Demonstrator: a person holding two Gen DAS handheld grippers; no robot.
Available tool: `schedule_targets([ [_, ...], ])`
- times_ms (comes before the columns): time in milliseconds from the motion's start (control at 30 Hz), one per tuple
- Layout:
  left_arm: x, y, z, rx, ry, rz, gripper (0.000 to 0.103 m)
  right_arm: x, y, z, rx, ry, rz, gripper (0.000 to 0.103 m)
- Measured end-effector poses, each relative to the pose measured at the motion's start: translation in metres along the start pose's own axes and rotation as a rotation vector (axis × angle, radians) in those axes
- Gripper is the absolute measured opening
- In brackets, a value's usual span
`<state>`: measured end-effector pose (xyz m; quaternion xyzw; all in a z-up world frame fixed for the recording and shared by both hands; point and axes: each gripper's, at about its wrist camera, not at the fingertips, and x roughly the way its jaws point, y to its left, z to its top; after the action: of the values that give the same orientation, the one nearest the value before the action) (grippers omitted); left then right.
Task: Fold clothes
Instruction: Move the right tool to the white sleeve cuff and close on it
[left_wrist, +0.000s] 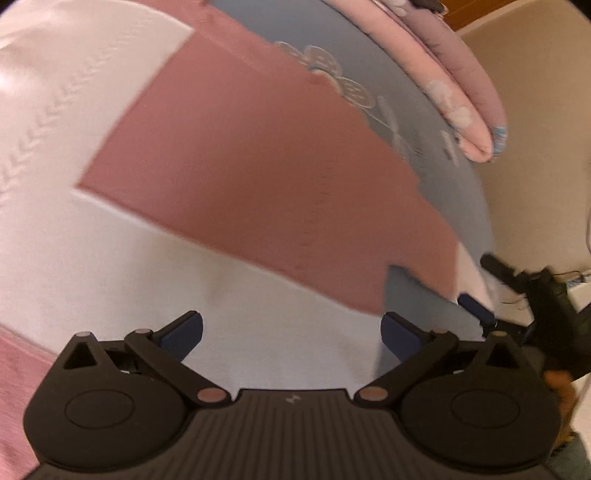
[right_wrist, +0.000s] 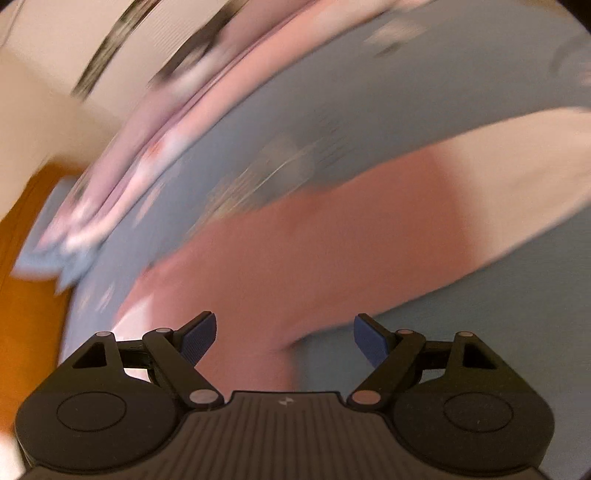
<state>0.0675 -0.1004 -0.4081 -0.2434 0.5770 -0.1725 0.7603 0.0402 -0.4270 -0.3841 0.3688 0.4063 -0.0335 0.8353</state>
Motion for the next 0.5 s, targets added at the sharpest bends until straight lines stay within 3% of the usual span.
schedule_targets([
  [67,0.002,-0.012,0.003,0.020,0.025,-0.011,0.102,-0.024,-0.039,0.015,0.071,-0.093,-0.075,0.085],
  [167,0.012,-0.035,0.007,0.078,0.064,-0.033,0.102,-0.052,-0.102,0.036,0.266,-0.161,-0.104,0.084],
  [233,0.018,-0.046,0.008,0.105,0.084,-0.038,0.102,-0.070,-0.144,0.044,0.404,-0.228,-0.080,0.081],
  [367,0.032,-0.067,0.005,0.137,0.126,-0.052,0.102,-0.087,-0.205,0.050,0.571,-0.319,-0.033,0.057],
  [500,0.048,-0.089,0.005,0.178,0.155,-0.060,0.102,-0.087,-0.240,0.050,0.655,-0.360,-0.003,0.053],
])
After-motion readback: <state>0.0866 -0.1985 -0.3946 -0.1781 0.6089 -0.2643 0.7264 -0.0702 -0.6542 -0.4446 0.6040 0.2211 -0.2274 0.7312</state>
